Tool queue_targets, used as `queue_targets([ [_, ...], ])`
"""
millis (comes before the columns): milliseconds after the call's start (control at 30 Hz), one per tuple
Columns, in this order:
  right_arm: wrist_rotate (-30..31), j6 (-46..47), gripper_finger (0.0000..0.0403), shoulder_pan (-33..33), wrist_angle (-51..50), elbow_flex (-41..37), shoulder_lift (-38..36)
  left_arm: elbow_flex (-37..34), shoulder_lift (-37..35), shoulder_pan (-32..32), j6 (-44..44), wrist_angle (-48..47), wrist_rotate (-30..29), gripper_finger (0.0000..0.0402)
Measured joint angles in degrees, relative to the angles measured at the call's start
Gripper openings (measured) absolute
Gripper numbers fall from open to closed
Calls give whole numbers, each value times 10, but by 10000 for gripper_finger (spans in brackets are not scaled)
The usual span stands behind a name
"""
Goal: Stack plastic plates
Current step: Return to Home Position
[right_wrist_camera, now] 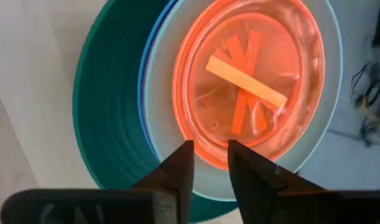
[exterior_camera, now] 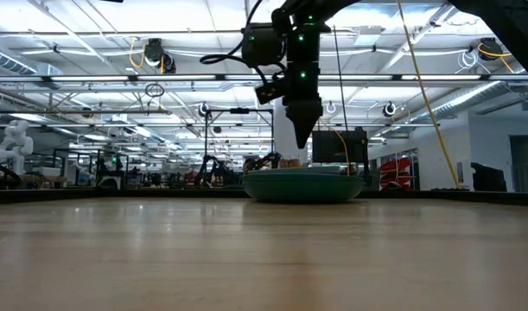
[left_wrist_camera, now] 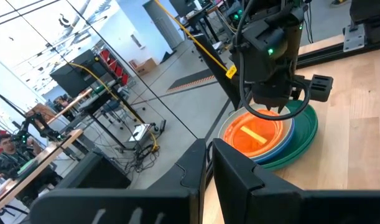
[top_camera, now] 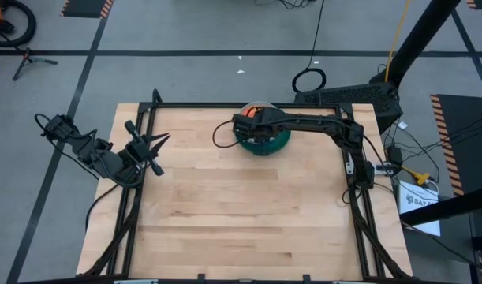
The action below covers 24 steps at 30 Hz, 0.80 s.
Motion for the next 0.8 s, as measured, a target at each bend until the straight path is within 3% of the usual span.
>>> queue_targets([
  [100,-10,57,102,0,-13,0,0,0,0,0,0,0,0,35],
  [233,-96,96,101,3,3,-1,0,0,0,0,-4,0,0,35],
  [500,-174,15,68,59,152,-1,0,0,0,0,-30,-2,4,35],
  [800,-211,-35,29,89,196,-6,0,0,0,0,-77,-2,106,35],
])
